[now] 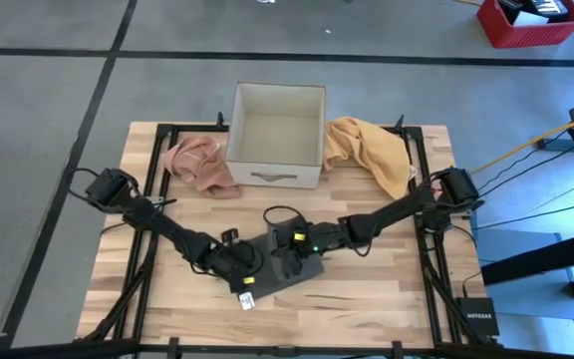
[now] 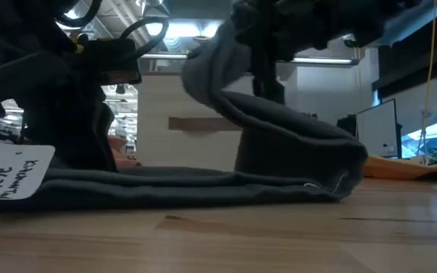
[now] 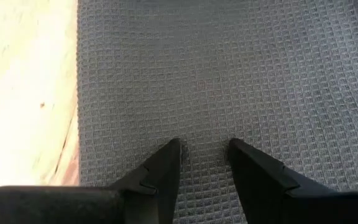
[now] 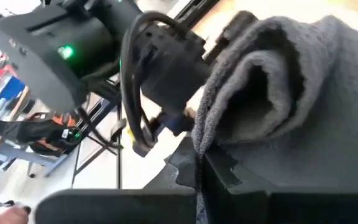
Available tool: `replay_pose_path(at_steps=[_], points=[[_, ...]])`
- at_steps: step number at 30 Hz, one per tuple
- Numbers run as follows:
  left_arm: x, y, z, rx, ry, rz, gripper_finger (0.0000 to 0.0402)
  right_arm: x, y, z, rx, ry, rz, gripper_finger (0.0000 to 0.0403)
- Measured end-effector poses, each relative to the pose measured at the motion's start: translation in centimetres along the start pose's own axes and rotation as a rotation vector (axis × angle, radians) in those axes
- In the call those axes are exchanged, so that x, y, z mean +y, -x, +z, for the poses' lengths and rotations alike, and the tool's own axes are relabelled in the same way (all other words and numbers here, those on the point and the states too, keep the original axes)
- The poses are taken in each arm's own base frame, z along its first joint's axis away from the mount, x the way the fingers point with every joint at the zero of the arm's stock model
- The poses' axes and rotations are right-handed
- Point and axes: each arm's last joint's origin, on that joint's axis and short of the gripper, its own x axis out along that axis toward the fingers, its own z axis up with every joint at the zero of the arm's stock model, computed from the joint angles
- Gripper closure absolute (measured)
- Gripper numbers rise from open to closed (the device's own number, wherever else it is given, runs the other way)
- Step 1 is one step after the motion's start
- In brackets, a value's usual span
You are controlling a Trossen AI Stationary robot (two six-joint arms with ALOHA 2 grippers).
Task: Fold towel
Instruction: Fold the dark gray towel
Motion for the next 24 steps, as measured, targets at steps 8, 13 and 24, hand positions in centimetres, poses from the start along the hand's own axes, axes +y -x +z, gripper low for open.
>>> replay_pose_path(at_steps=[8,13,24], points=[[-0.2,0.0,0.2,-0.029,-0.012,-0.01,0.027,1.2,-2.6,1.4,0.028,0.012,0.087,0.0398],[-0.3,1.6,1.1,-0.057,-0.025,-0.032,0.027,1.1,-2.9,1.3,0.062,0.017,0.073,0.0397],[-0.5,7.9,-2.1,0.045,0.082,-0.076,0.027,1.3,-2.9,1.5,0.051,0.016,0.096,0.0398]])
